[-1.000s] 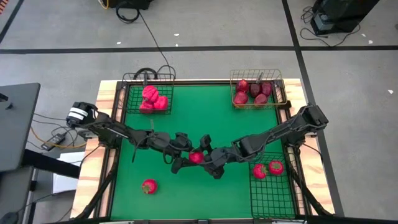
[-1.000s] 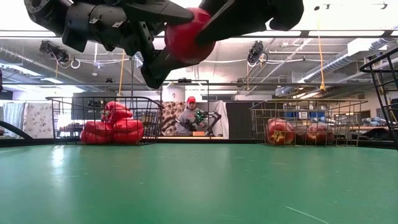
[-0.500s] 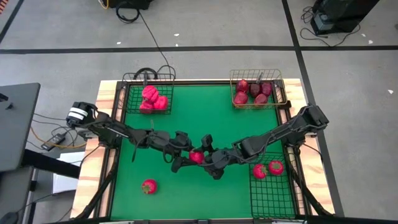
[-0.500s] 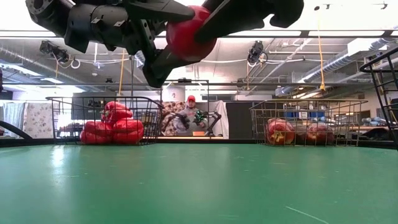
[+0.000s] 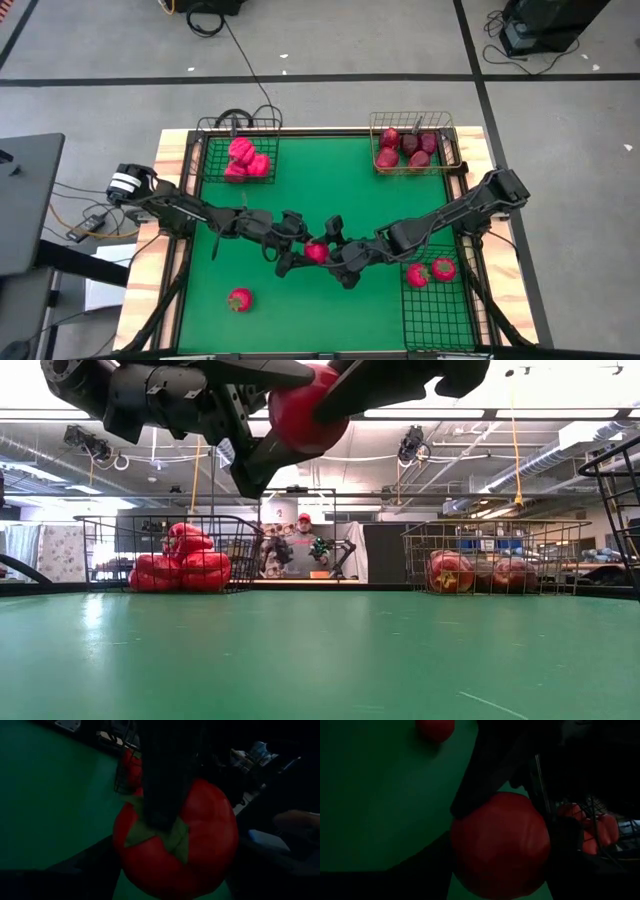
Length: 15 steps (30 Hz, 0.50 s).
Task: Sort produce into baskets
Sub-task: Put the red tomato into the bottom black black wire basket
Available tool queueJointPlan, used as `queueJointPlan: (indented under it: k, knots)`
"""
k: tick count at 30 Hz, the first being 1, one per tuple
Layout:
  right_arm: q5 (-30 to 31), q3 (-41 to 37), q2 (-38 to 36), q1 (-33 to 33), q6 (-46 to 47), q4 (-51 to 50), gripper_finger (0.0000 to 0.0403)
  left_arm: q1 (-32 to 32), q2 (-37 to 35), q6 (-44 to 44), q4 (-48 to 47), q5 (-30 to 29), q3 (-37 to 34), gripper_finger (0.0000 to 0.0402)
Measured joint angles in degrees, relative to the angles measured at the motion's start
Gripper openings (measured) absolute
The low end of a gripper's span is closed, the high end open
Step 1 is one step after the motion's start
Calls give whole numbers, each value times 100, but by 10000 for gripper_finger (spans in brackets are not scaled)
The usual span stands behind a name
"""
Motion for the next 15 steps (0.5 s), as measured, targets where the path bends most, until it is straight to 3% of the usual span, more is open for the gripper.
queueJointPlan:
  k: [15]
  knots:
    - [25,-4,-7,-18,-23,15,263,-3,-4,127,-11,-279,0,341]
